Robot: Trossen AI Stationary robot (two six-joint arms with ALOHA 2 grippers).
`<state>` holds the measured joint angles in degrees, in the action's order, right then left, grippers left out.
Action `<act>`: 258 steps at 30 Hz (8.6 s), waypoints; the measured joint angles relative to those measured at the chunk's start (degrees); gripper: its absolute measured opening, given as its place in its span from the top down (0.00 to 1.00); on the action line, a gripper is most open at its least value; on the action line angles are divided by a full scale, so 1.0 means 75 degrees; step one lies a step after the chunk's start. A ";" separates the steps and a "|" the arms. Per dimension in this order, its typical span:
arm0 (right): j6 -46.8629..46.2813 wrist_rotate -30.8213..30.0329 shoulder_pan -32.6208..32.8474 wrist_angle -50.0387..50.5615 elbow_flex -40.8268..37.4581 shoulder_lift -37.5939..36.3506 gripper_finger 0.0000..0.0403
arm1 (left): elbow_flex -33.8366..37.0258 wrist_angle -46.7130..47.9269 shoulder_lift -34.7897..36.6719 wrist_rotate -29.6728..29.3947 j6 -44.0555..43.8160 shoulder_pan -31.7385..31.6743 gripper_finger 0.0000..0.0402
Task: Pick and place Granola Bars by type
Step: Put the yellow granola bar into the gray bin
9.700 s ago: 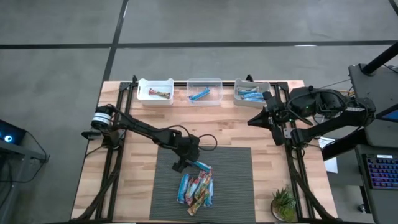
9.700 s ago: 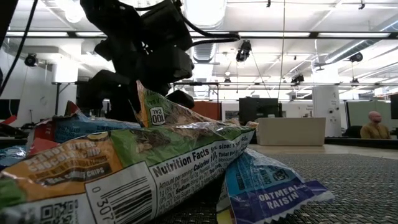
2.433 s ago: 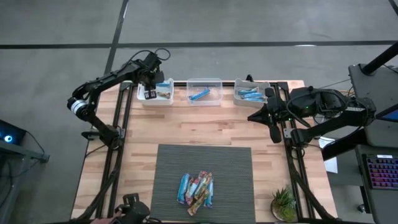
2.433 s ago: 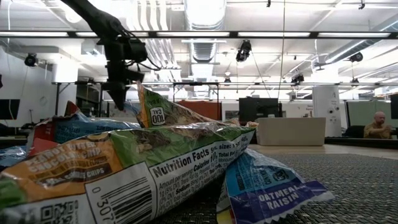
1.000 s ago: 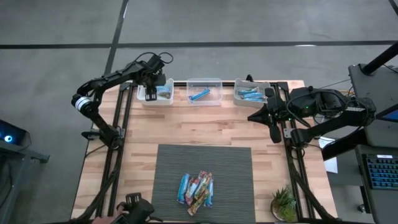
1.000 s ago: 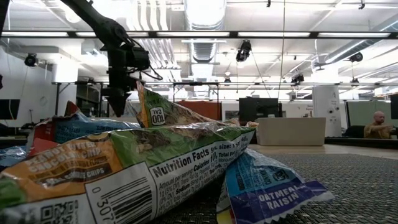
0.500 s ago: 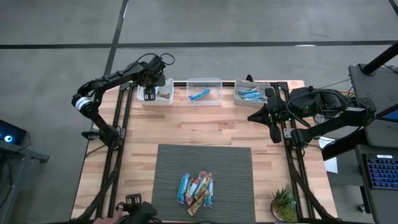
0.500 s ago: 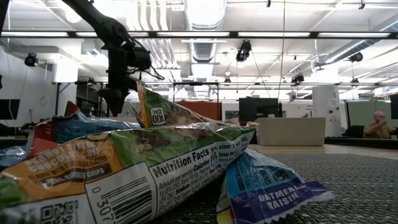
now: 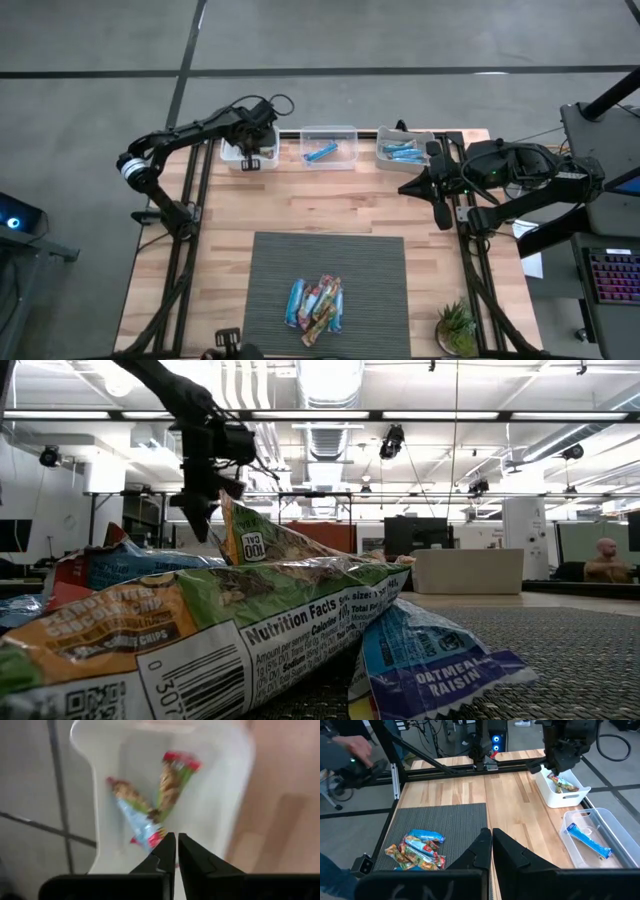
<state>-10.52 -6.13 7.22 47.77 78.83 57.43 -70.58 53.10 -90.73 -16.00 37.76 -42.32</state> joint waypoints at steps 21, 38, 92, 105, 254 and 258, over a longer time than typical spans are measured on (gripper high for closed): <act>0.0003 0.0007 0.0000 -0.0007 0.0000 -0.0003 0.98 | -0.0505 -0.0509 0.2352 0.2465 -0.4170 0.3657 1.00; -0.0175 0.0015 0.0000 -0.0009 0.0000 -0.0003 0.98 | -0.0490 -0.1459 0.3021 0.2374 -0.5928 0.6136 1.00; 0.0245 0.0478 0.0006 -0.0492 0.0003 0.0586 0.98 | -0.0435 -0.1514 0.3137 0.1464 -0.6788 0.8334 1.00; 0.0539 0.0602 0.0114 -0.1310 0.0014 0.0928 0.98 | -0.0174 -0.1354 0.4213 0.0600 -0.6677 0.8253 1.00; 0.3034 0.0994 0.2351 0.1896 0.4913 0.9503 0.41 | 0.0687 -0.1412 0.5239 0.0520 -0.6115 0.8139 1.00; 0.3008 0.0997 0.2322 0.1865 0.4875 0.9671 0.41 | 0.0687 -0.1402 0.5241 0.0520 -0.6115 0.8139 1.00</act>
<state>12.03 1.34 24.64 61.75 115.39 129.96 -65.43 42.58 -51.42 -12.10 -8.10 18.72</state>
